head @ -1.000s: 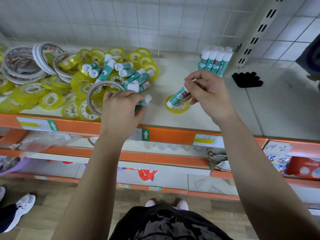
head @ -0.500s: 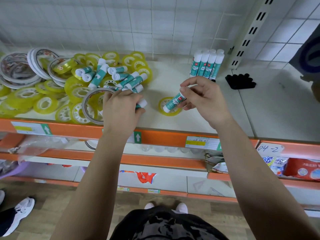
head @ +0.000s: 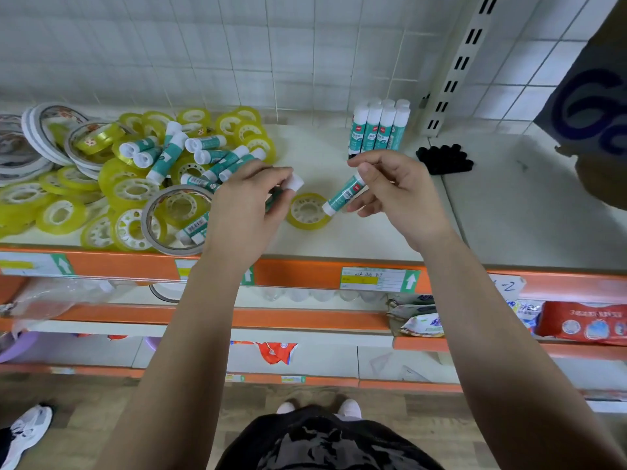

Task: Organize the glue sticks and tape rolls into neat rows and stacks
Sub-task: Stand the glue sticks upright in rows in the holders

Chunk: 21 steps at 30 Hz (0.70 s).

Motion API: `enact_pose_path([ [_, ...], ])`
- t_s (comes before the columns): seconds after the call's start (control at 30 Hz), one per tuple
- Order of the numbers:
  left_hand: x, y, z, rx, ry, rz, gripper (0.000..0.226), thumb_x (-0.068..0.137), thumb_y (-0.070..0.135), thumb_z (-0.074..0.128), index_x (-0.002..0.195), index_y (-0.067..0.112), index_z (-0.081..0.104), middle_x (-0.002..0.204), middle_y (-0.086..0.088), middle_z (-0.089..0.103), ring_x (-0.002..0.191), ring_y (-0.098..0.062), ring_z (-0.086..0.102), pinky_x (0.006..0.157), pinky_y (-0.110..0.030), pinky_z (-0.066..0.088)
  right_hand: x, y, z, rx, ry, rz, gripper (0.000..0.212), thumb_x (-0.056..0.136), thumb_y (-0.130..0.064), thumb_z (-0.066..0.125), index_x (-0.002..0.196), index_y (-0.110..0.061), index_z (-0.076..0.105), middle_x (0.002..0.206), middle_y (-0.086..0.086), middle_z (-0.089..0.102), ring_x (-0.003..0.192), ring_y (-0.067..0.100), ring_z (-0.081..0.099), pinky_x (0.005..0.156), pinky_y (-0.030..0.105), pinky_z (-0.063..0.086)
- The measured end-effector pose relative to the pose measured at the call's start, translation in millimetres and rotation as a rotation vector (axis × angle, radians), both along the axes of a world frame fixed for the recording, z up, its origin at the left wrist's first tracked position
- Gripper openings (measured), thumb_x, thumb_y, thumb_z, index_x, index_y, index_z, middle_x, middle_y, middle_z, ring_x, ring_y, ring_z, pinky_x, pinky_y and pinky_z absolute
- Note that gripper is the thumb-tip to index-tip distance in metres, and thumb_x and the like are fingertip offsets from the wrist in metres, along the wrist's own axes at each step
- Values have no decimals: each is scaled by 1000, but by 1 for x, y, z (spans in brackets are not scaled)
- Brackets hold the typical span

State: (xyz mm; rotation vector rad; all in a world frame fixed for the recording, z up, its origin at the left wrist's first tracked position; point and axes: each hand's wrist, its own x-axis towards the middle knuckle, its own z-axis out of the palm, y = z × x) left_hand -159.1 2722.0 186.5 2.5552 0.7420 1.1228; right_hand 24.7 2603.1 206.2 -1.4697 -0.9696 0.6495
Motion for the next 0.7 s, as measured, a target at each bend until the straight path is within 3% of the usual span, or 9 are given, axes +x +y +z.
enact_pose_path([
  [0.23, 28, -7, 12, -172, -135, -78, 13, 91, 17, 65, 101, 10, 68, 95, -1, 65, 75, -13, 67, 71, -37, 56, 15, -13, 5, -9, -20, -18, 31, 86, 8, 61, 111, -12, 63, 101, 17, 63, 70, 25, 73, 61, 24, 54],
  [0.4, 46, -6, 18, -244, -153, -115, 15, 91, 18, 65, 103, 9, 66, 87, 13, 64, 77, -2, 62, 77, -32, 55, 25, -20, 7, -33, -32, -83, 26, 83, 4, 68, 103, -11, 64, 89, 8, 67, 66, 21, 70, 57, 24, 50],
  [0.57, 64, 0, 23, -271, -149, -168, 24, 90, 17, 63, 113, 11, 65, 90, 6, 64, 76, -6, 61, 77, -30, 55, 35, -22, 9, -28, -83, -95, 18, 87, -2, 69, 95, -18, 66, 79, 6, 67, 60, 13, 62, 55, 25, 47],
  [0.7, 76, 8, 28, -236, -152, -245, 30, 92, 13, 58, 120, 18, 66, 90, 9, 62, 75, -2, 60, 75, -21, 53, 46, -17, 10, -15, -112, -121, 23, 91, -6, 65, 107, -23, 64, 75, -2, 66, 60, 11, 60, 55, 26, 44],
])
